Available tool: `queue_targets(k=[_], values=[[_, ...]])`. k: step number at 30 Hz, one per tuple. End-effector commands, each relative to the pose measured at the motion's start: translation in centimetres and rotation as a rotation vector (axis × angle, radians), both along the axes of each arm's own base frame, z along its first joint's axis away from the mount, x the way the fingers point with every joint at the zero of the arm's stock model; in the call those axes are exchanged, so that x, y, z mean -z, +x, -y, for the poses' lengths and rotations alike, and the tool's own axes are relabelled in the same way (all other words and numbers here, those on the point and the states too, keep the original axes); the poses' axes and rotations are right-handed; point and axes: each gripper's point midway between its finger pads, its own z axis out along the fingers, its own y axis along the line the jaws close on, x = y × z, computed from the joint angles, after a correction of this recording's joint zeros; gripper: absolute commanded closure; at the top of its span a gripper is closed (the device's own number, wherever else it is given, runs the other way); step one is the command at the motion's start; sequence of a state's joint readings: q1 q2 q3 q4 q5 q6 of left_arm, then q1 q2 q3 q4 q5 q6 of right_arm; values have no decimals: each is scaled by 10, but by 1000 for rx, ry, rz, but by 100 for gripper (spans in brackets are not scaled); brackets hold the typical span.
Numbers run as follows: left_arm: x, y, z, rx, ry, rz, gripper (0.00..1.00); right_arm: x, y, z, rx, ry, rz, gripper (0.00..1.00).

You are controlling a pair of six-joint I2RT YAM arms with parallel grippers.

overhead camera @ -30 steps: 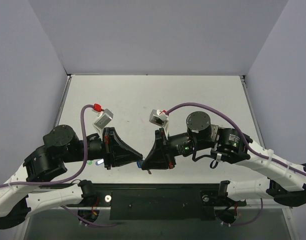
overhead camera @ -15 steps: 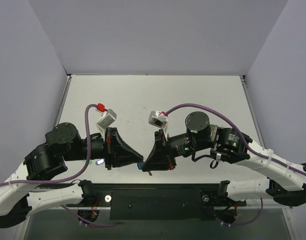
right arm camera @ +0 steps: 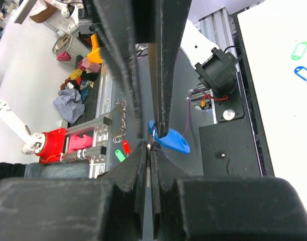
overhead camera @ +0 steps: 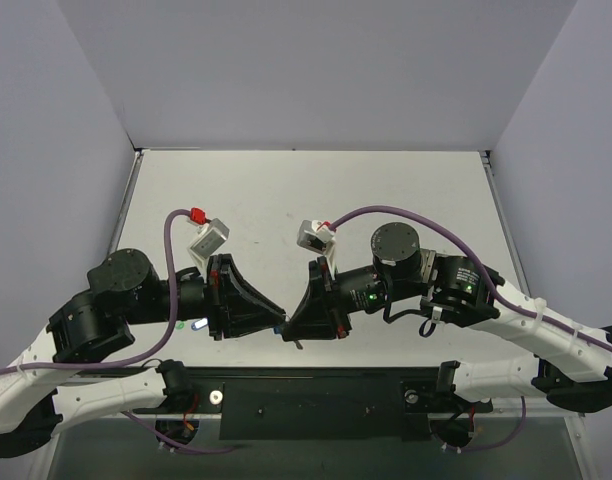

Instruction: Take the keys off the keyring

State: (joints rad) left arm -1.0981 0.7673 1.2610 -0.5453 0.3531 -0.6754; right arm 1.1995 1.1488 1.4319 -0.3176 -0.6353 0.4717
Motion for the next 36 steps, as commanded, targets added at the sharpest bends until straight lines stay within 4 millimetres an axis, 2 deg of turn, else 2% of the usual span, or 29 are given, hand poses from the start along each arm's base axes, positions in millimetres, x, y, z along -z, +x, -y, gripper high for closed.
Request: queue_targets(k=[1, 14, 15, 16, 18, 25, 26, 36], values=[[-22, -1, 0, -3, -88, 26, 65, -16, 6, -4, 33, 73, 37, 100], [-34, 5, -12, -70, -142, 48, 44, -21, 7, -5, 37, 83, 42, 100], [-39, 6, -14, -82, -166, 45, 37, -21, 7, -5, 38, 85, 42, 100], [-36, 6, -16, -89, -176, 41, 37, -21, 8, -5, 44, 88, 43, 100], [-44, 9, -20, -115, -245, 44, 36, -23, 9, -5, 52, 100, 46, 100], [-38, 12, -23, -139, -349, -8, 36, -26, 16, -6, 101, 161, 35, 100], [-42, 11, -25, -141, -372, -4, 37, -27, 15, -7, 104, 177, 30, 100], [-32, 13, -16, -126, -366, -33, 44, -33, 17, -6, 126, 214, 26, 100]])
